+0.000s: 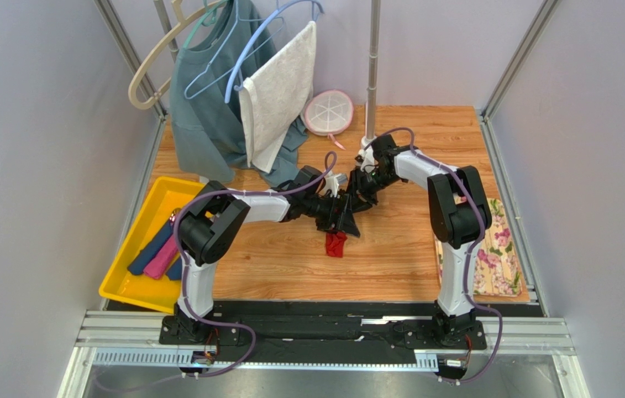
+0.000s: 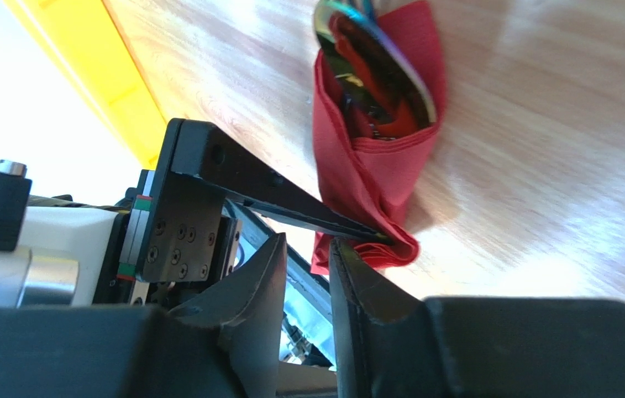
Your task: Place the utensils on the paper napkin and roll it up
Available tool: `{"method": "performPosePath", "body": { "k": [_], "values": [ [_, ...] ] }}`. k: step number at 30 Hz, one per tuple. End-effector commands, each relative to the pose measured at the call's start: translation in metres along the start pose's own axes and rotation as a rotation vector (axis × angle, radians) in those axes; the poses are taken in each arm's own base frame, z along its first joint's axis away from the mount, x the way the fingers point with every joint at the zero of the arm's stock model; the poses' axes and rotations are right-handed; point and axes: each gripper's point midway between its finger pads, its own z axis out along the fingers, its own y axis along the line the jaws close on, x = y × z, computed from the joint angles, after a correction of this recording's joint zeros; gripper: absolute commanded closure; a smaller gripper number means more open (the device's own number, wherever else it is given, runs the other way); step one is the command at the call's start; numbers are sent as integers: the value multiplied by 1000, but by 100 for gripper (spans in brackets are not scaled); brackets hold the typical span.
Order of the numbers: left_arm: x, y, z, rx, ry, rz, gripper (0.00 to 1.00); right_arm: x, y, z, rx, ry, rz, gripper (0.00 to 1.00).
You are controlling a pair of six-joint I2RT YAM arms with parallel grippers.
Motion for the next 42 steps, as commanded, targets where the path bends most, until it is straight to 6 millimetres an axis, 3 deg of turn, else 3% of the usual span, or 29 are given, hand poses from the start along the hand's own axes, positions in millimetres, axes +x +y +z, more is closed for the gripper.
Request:
{"method": "performPosePath", "body": {
  "k": [1, 9, 17, 24, 30, 39, 42],
  "values": [
    [21, 47, 4, -177, 37, -28, 12, 3, 25, -1, -44, 6, -35, 72],
    [19, 45, 3, -179, 27, -25, 12, -6, -8, 21, 58, -16, -3, 84],
    [19, 44, 3, -177, 20, -25, 13, -9, -23, 27, 103, -45, -5, 95],
    [17, 41, 1, -172, 9, -24, 13, -2, -48, 30, 181, -44, -25, 96],
    [0, 14, -9, -115, -41, -1, 12, -2, -66, 31, 251, -53, -48, 96],
    [-23, -54, -51, 25, -124, 38, 11, -3, -72, 31, 279, -63, -73, 96],
    [-26, -56, -68, 37, -148, 3, 14, -3, -73, 31, 278, -65, -77, 96]
  ]
}}
